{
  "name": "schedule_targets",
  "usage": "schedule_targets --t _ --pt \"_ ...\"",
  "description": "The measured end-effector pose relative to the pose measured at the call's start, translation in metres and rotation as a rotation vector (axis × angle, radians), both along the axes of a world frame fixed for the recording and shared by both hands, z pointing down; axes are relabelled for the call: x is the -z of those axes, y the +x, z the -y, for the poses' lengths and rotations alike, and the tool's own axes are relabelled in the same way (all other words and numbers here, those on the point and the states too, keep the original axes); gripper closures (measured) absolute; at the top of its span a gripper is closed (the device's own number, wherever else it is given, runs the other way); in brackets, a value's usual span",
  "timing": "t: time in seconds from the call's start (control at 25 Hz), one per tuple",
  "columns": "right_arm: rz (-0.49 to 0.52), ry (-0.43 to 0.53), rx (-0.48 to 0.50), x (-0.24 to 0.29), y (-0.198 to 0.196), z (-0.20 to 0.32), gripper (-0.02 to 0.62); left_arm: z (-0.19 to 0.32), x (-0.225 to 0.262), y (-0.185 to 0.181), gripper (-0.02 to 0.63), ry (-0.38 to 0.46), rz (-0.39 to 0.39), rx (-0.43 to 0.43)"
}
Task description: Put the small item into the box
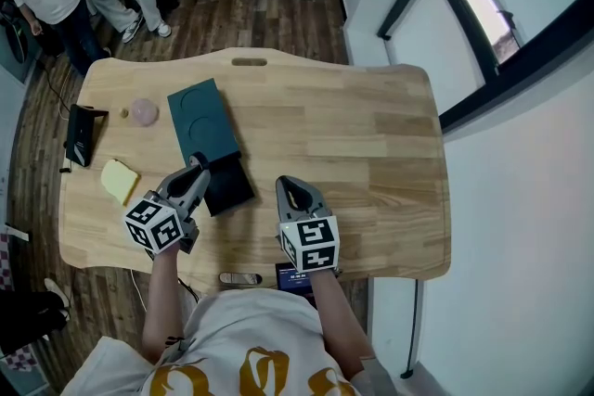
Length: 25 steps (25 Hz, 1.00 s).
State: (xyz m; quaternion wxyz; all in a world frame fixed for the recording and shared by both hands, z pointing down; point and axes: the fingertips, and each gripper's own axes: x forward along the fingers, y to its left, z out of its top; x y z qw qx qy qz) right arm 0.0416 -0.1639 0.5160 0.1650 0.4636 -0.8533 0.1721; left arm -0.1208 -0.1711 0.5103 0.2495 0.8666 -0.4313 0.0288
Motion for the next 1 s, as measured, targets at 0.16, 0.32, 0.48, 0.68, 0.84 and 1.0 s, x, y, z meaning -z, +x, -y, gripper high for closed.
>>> schedule_targets --t 0.16,0.32,0.48,0.68,0.84,1.0 --pt "-0.001 -0.007 0.001 -0.003 0.000 0.001 0.591 0.001 -0.004 0.003 0.566 -0.008 0.003 -0.010" --pt "-0.001 -0.013 0.004 -0.008 0.001 0.003 0.591 0.000 -0.014 0.007 0.566 -0.025 0.030 -0.022" --pt "-0.001 -0.027 0.005 -0.015 0.002 0.003 0.591 -0.003 -0.029 0.011 0.566 -0.055 0.072 -0.042" --pt "-0.006 -0.042 0.013 -0.022 0.002 0.005 0.591 -0.002 -0.043 0.015 0.566 -0.084 0.086 -0.059" --pt "-0.007 -0.058 0.014 -0.029 0.005 0.009 0.591 -0.002 -0.055 0.020 0.565 -0.108 0.123 -0.078" --pt "-0.010 -0.079 0.021 -0.038 0.005 0.011 0.591 -0.005 -0.070 0.026 0.566 -0.133 0.194 -0.113"
